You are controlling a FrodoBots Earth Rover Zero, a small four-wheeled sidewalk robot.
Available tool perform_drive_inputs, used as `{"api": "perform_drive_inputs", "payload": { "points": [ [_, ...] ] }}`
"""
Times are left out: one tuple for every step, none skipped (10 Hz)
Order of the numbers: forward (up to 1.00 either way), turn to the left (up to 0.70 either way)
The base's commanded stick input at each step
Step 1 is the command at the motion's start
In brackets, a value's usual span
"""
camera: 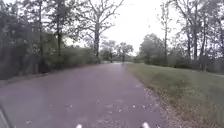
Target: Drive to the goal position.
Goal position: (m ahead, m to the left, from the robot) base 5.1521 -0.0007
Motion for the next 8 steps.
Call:
{"api": "perform_drive_inputs", "payload": {
  "points": [
    [1.00, 0.00],
    [1.00, 0.00],
    [1.00, 0.00],
    [1.00, 0.00],
    [1.00, 0.00],
    [1.00, 0.00],
    [1.00, 0.00],
    [1.00, 0.00]
  ]
}}
